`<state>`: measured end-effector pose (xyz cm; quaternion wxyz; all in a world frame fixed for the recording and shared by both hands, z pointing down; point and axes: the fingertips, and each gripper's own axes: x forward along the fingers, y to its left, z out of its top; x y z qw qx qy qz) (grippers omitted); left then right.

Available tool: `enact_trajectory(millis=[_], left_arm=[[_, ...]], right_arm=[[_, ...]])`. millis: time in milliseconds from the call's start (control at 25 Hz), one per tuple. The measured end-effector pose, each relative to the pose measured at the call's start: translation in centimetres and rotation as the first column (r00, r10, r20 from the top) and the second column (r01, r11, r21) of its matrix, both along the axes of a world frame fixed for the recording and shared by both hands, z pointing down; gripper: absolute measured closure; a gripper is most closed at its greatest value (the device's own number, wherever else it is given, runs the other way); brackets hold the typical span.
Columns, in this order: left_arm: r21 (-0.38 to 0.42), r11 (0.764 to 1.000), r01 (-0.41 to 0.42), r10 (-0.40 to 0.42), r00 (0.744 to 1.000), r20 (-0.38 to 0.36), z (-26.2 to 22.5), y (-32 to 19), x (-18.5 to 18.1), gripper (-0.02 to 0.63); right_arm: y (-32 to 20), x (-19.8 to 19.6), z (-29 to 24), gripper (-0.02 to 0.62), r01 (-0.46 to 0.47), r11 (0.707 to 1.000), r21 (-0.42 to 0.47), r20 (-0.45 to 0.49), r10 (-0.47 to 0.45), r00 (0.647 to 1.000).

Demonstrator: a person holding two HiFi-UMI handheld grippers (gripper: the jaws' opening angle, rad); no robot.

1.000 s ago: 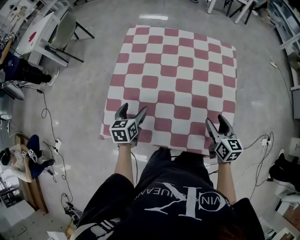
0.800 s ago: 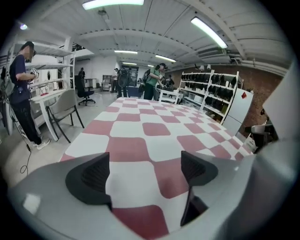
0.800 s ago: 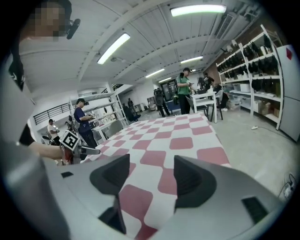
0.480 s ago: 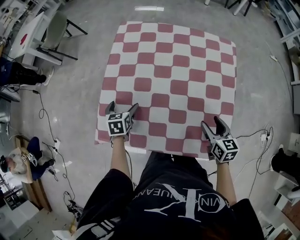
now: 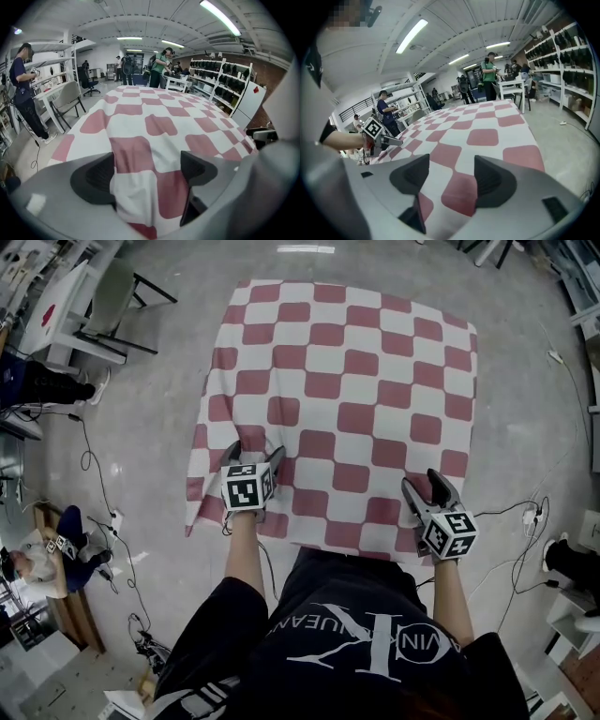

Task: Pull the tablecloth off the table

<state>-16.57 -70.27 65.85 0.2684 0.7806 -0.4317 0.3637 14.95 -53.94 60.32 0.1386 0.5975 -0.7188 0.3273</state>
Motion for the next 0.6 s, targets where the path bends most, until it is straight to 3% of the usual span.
enact_trajectory(millis=[240,360,600], left_arm=[[0.021,0.996,-0.086,0.086,0.996,-0.018,-0.2,1.9,5.3,0.302],[0.009,0.996,-0.089,0.089,0.996,-0.031,-0.3,2.3,6.3,0.325],[-0.024,0.994,-0.111,0.112,0.993,0.036,-0.4,2.9,6.8,0.435]], right_arm=[[-0.5,0.3,0.2,0.328,0.01,1.0,0.001,0.003,-0.01,1.0],[-1.1,1.7,0.0,0.327,-0.017,1.0,0.003,-0.018,0.017,1.0],[-1.3,4.5,1.2,0.319,-0.089,0.994,-0.063,-0.122,0.081,0.989]])
